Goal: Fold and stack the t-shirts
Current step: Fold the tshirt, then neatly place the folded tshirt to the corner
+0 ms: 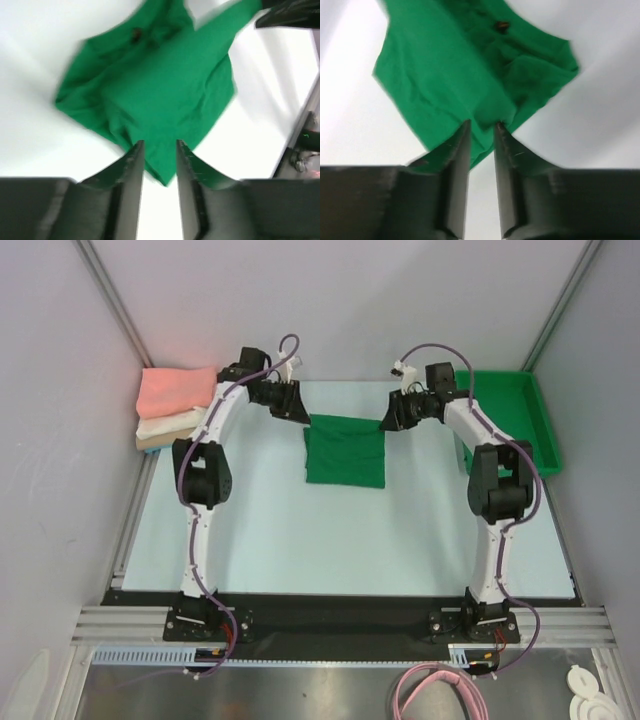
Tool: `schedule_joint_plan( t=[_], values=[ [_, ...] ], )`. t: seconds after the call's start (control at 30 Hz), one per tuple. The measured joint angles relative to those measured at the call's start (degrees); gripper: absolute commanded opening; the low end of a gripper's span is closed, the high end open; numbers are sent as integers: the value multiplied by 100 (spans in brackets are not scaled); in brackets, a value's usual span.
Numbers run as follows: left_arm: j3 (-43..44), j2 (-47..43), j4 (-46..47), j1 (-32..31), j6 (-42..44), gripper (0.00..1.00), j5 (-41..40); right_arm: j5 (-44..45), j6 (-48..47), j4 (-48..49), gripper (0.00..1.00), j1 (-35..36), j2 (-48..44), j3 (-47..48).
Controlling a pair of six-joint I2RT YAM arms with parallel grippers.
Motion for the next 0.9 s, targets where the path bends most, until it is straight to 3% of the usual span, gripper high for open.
schedule_joint_plan(
  t=[0.03,0.13,0.27,0.37,0.47,0.67,0.9],
  values=[
    [11,92,101,44,-109,43,-61,20,28,87,47,-33,258,208],
    [-155,227,487,175,-498,48,-79,-20,229,387,49,-116,584,173],
    [-944,33,927,310,-776,58,61,-227,599,944,49,-201,337,-745],
    [-2044,-304,1272,433,-973,58,219,-407,708,979,48,-179,184,-1043],
    [-2444,-330,1357,511,-1091,57,409,-494,616,892,48,-63,177,-968],
    [-2479,-219,1550,564,-1237,59,732,-553,531,815,47,162,286,-925],
    [-2015,581,1757,546,-1561,59,1078,-452,586,697,46,138,870,-675]
  ],
)
